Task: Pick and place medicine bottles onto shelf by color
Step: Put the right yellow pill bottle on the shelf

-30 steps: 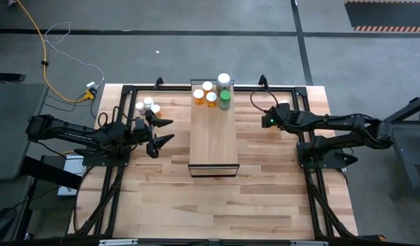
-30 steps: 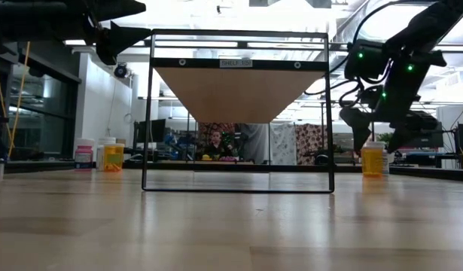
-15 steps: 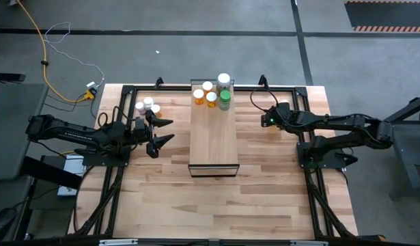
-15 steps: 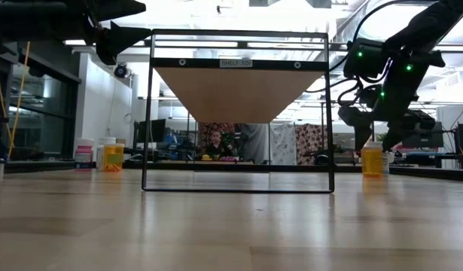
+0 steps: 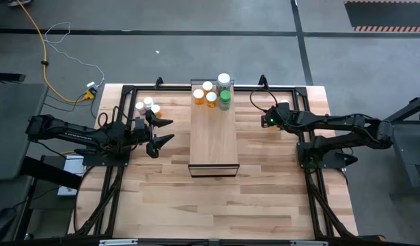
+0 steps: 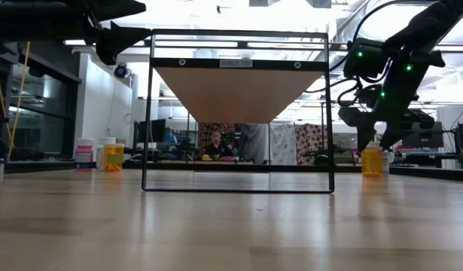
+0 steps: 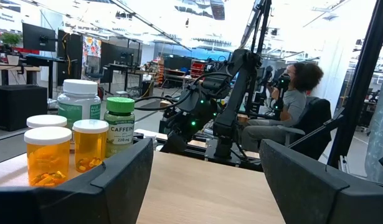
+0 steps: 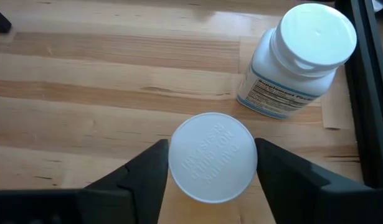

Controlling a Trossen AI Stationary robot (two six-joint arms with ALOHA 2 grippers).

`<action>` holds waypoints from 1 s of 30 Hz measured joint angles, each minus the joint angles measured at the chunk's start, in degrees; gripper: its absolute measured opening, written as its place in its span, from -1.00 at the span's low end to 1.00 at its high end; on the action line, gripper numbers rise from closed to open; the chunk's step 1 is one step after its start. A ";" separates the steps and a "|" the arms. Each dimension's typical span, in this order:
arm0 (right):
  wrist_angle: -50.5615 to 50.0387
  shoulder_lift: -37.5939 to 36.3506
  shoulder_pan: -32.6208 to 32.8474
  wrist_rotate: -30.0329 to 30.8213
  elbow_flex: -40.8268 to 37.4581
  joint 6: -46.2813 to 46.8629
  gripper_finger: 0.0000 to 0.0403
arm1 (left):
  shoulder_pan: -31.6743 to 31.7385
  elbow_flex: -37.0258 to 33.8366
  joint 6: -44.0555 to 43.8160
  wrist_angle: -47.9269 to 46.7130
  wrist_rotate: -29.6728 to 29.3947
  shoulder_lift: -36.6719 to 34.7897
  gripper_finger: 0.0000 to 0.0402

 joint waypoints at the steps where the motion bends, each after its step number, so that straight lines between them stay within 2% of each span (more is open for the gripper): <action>1: 0.02 0.00 0.00 0.00 0.00 -0.43 0.06 | 0.00 0.00 0.00 0.00 0.00 0.00 0.42; 8: 0.06 0.00 0.00 -0.01 0.00 -1.06 0.00 | 0.00 0.00 0.00 -0.02 0.00 0.00 0.42; 15: 0.18 -1.32 2.07 0.26 2.96 -6.12 0.00 | 0.02 0.00 0.00 -0.02 0.00 0.00 0.42; 23: -0.05 -6.24 13.43 3.01 9.52 -10.95 0.00 | 0.02 0.00 0.02 -0.02 -0.02 -0.02 0.42; 30: 0.04 -7.04 25.17 6.68 19.44 -17.84 0.00 | 0.02 0.00 0.01 0.01 -0.19 -0.02 0.42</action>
